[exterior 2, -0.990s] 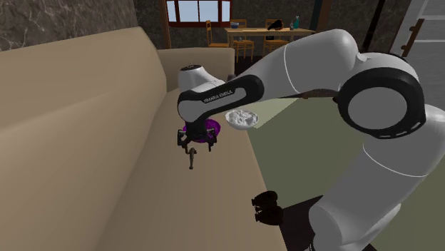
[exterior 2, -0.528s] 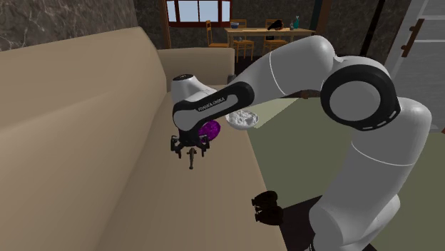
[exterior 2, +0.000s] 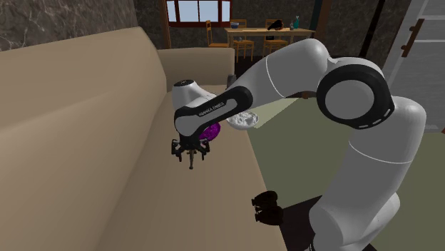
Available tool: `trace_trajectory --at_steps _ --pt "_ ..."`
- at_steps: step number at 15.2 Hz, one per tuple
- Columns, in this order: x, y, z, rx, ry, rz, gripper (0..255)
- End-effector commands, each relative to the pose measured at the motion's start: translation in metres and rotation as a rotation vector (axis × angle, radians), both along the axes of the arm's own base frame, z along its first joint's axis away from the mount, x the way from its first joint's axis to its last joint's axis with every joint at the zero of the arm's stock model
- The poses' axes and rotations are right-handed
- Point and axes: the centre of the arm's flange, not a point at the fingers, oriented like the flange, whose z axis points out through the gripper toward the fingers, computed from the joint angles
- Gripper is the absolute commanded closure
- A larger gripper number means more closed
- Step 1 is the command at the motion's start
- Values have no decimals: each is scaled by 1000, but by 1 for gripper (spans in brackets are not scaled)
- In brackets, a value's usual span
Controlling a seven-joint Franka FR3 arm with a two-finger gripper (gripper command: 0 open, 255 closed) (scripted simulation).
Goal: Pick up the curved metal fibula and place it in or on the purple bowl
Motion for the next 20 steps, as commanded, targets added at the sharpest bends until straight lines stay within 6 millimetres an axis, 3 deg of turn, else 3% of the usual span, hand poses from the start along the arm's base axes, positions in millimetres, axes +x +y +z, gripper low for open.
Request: trace_trajectory --at_steps 1,2,3,12,20 --pt "0 0 0 0 0 0 0" --pt "0 0 0 0 0 0 0" --pt "0 0 0 0 0 0 255" --pt "0 0 0 0 0 0 255" --pt "0 0 42 0 0 0 255"
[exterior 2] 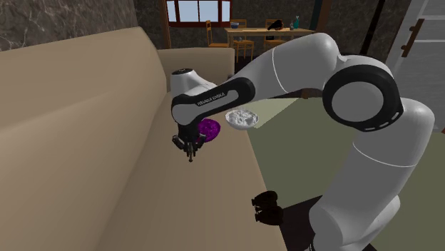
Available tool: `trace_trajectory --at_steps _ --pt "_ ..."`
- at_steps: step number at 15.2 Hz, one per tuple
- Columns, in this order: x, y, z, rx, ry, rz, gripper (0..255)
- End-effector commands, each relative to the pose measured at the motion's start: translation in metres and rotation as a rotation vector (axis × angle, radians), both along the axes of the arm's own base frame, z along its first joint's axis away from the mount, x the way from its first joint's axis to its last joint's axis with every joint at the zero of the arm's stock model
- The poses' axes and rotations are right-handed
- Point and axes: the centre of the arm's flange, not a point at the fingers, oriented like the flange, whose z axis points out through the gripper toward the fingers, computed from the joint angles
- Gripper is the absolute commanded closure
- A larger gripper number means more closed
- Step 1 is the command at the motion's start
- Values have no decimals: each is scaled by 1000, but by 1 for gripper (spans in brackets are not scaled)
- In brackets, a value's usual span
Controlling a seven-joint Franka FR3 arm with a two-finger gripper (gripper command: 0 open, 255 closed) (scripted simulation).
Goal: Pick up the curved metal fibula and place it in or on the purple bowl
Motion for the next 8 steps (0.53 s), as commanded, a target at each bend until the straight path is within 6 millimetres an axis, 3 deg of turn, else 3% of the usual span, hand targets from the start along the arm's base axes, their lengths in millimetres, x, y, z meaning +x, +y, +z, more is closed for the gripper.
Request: trace_trajectory --at_steps 1,8 --pt "0 0 10 0 1 0 255" --pt "0 0 47 0 1 0 255"
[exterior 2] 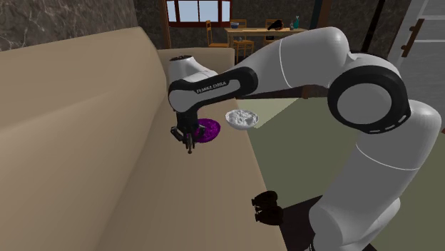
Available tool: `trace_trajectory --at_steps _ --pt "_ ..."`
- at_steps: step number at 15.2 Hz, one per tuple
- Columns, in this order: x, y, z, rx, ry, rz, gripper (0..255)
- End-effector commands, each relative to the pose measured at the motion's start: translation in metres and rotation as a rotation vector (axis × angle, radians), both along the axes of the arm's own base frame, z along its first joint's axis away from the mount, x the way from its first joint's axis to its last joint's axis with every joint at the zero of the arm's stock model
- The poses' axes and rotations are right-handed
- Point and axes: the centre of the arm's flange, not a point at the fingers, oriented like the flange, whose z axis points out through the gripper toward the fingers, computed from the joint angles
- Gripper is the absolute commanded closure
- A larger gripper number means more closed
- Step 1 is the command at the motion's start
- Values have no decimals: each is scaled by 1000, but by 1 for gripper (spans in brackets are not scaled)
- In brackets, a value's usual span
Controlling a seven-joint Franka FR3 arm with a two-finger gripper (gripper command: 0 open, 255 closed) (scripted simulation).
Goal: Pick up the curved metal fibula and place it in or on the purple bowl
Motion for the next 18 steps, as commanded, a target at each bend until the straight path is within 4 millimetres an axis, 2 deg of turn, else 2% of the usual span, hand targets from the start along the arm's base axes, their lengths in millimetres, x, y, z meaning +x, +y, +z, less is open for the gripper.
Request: trace_trajectory --at_steps 1,18 --pt "0 0 11 0 0 0 255" --pt "0 0 97 0 0 0 255"
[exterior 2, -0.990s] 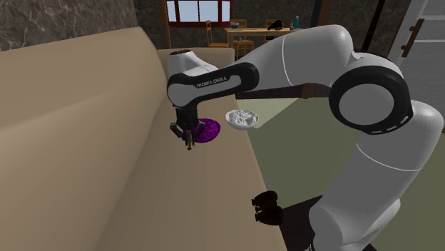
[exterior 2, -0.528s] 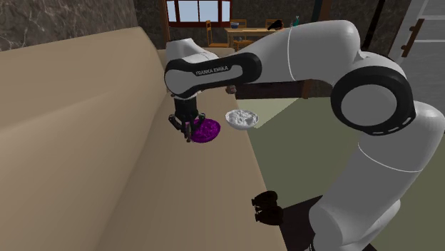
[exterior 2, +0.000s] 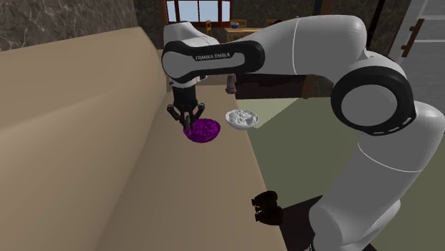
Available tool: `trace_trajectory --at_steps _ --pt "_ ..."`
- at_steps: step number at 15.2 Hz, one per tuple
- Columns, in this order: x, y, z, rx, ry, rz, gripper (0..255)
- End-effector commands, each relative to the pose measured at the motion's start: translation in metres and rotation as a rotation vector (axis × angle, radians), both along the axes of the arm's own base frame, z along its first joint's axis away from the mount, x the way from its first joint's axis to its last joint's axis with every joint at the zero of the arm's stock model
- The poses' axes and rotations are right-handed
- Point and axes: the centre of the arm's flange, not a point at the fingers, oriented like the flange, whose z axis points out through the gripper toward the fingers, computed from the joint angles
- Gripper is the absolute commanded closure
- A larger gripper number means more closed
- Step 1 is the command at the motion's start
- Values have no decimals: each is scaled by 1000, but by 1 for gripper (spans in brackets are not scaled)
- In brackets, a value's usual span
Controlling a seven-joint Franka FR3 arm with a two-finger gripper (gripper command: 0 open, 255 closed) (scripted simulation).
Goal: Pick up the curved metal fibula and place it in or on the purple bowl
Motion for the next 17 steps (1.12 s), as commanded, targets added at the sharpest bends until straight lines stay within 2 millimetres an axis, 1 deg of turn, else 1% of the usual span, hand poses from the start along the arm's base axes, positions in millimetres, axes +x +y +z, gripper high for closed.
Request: trace_trajectory --at_steps 1,14,17 --pt "12 -8 4 0 0 0 255" --pt "158 -95 5 0 0 0 255" --pt "158 -95 -11 0 0 0 255"
